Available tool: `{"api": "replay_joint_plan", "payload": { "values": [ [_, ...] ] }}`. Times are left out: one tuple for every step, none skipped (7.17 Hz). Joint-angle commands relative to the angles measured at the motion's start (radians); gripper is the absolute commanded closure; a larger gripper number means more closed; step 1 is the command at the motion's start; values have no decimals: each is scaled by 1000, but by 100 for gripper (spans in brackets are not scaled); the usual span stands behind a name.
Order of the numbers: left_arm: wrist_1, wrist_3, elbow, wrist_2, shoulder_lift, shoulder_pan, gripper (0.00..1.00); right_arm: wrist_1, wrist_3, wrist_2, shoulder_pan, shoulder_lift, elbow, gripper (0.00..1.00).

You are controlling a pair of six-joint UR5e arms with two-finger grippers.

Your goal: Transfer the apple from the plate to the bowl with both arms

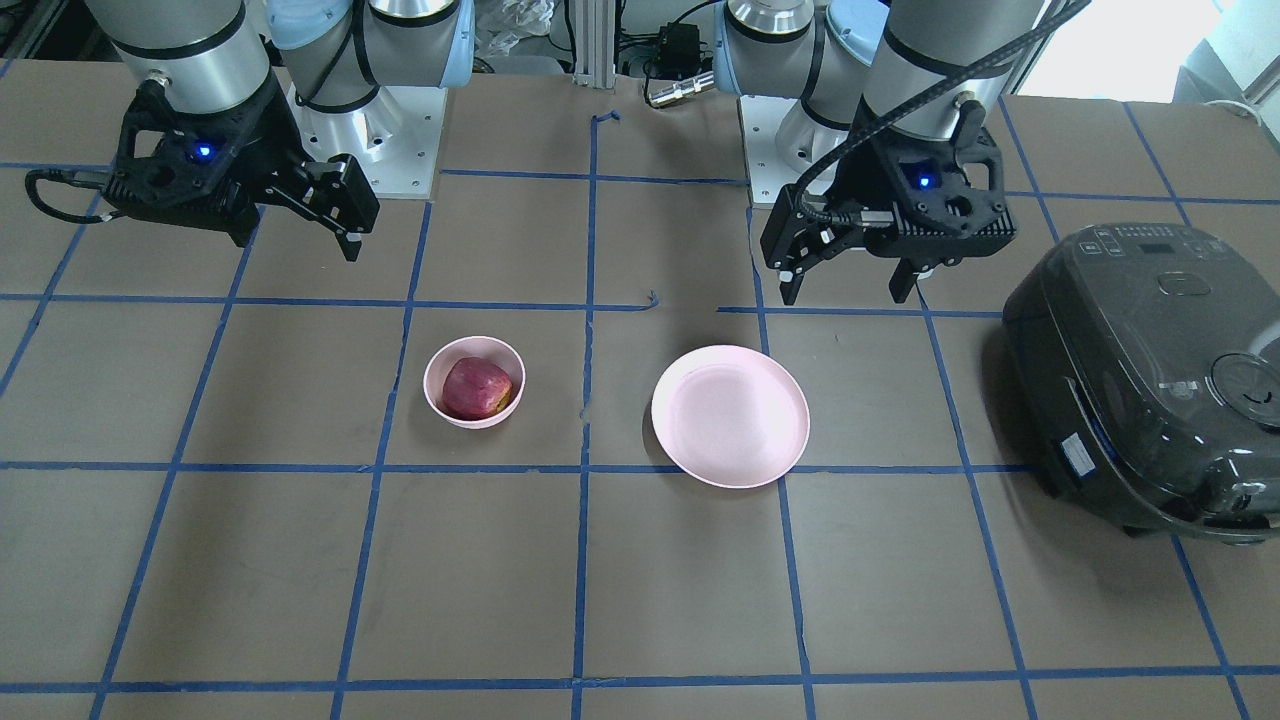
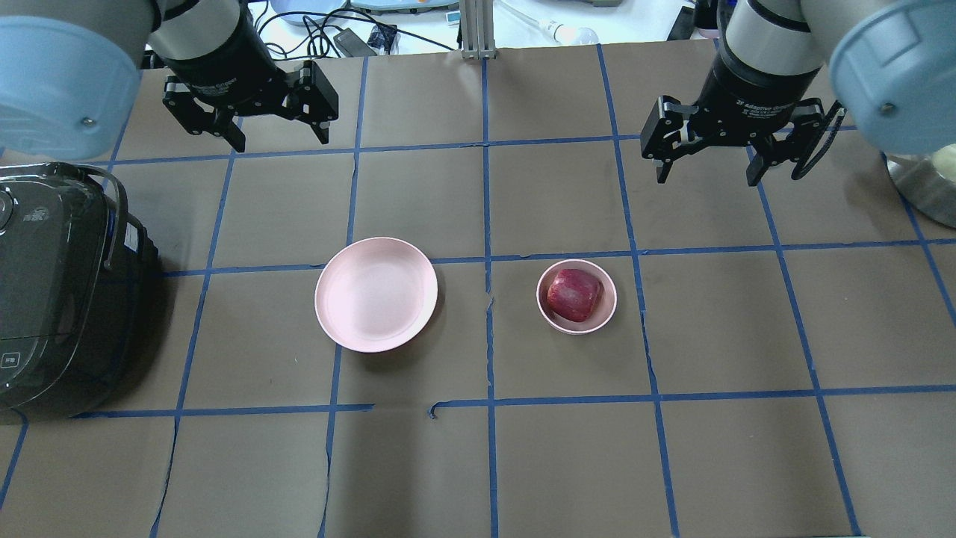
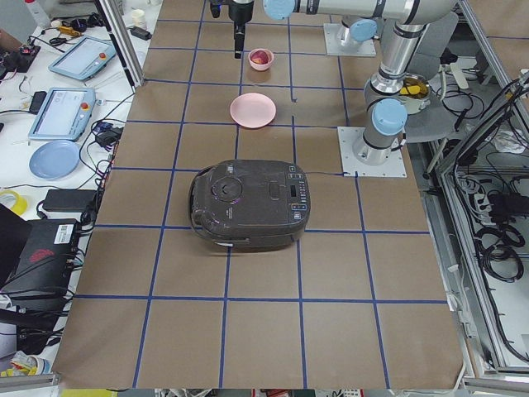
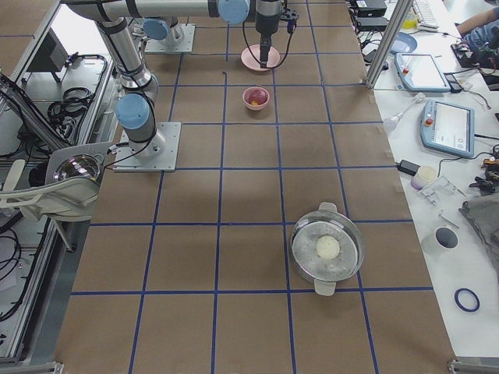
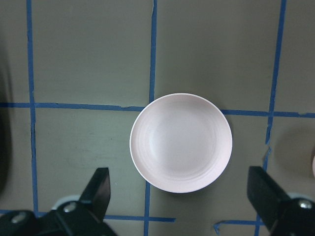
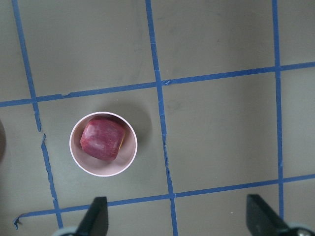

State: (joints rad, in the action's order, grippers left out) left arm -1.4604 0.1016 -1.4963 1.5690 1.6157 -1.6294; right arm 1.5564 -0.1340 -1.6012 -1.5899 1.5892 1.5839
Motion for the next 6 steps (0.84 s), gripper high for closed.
{"api": "replay_joint_plan", "payload": {
  "values": [
    [6,-129,7,-7,-26,20,0,-1,1,3,-5,9,2,0],
    [6,-132,-2,5,-16,35,0,-1,-1,26,-7,8,2,0],
    [8,-144,-5,3,-11,58,0,-1,1,27,-6,8,1,0],
    [8,-148,-4,5,-16,72,0,-1,-1,27,-5,8,-2,0],
    [8,-163,-4,15,-26,77,0,1,5,29,-4,8,-2,0],
    [8,-161,1,14,-28,77,0,2,5,29,-5,8,-2,0]
  ]
}}
